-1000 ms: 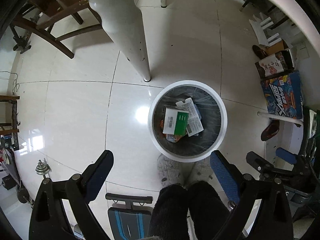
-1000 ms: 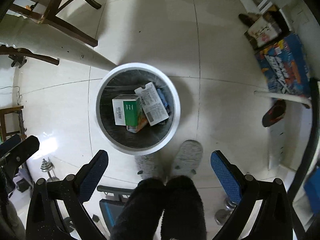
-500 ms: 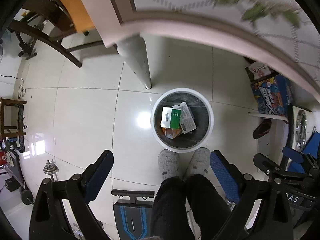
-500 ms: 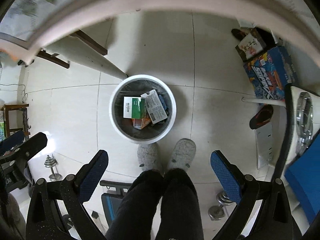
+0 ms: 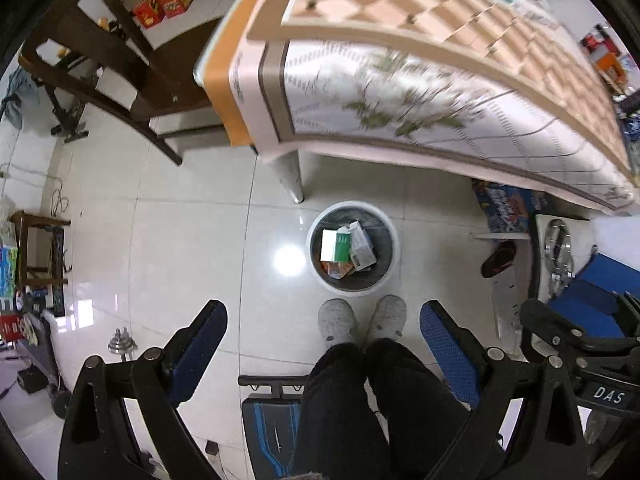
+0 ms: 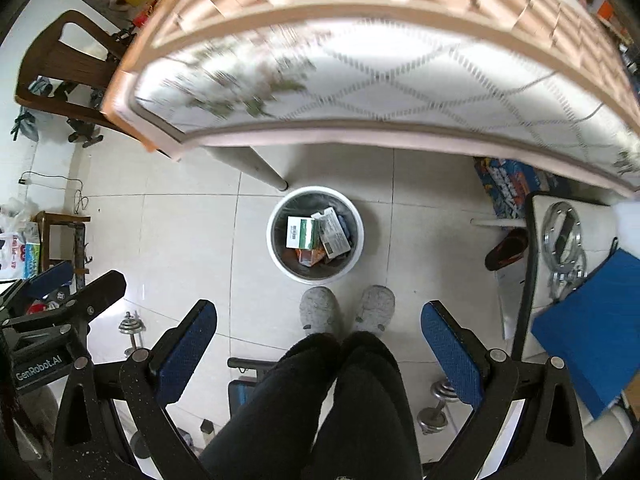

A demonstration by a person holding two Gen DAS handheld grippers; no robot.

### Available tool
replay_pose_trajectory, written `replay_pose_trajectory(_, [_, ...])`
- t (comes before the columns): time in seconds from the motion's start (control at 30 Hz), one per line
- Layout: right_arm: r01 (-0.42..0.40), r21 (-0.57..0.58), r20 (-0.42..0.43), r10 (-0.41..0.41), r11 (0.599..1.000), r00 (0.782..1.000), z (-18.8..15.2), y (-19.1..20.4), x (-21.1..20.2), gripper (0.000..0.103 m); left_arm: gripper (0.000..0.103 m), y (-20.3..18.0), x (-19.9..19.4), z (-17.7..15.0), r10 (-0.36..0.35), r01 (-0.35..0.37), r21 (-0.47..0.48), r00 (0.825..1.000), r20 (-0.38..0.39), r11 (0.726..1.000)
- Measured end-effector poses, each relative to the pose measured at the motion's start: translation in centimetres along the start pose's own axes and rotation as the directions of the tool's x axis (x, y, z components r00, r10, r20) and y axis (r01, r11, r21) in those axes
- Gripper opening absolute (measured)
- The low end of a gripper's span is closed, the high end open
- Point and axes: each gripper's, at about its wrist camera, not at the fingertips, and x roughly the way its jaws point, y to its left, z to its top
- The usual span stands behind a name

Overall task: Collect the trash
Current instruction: 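Raise both tools from the bin back over the table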

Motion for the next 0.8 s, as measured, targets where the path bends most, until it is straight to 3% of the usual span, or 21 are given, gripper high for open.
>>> replay_pose_trajectory(0.23, [-0.034, 0.035, 0.037, 0.033, 0.999, 0.999, 0.0, 1.1, -6.3, 0.103, 0.099, 0.3, -5.1, 0.6, 0.006, -0.007, 0.013, 0.998, 0.07, 1.0])
replay_pose_trajectory(0.37, [-0.089, 0.123, 0.089, 0.078, 0.988, 0.993, 1.8, 0.0, -8.8, 0.103, 0.099, -0.1, -6.6, 3.1, 0.007, -0.005, -0.012, 0.993, 0.116, 1.0])
replay_pose_trajectory(0.6, [-0.157, 0.317, 0.19, 0.099, 0.935, 0.977, 9.4, -5.7, -11.6, 0.103, 0.099, -3.5, -7.5, 11.7, 0.029, -0.029, -0.005, 0.979, 0.201, 1.0])
replay_pose_trajectory(0.8, [-0.155, 0.454, 0.262, 0.035, 0.877, 0.964, 19.7, -14.6, -12.0, 0.103, 0.099, -7.2, -6.4, 22.6, 0.004, 0.003, -0.037, 0.979, 0.206, 0.999])
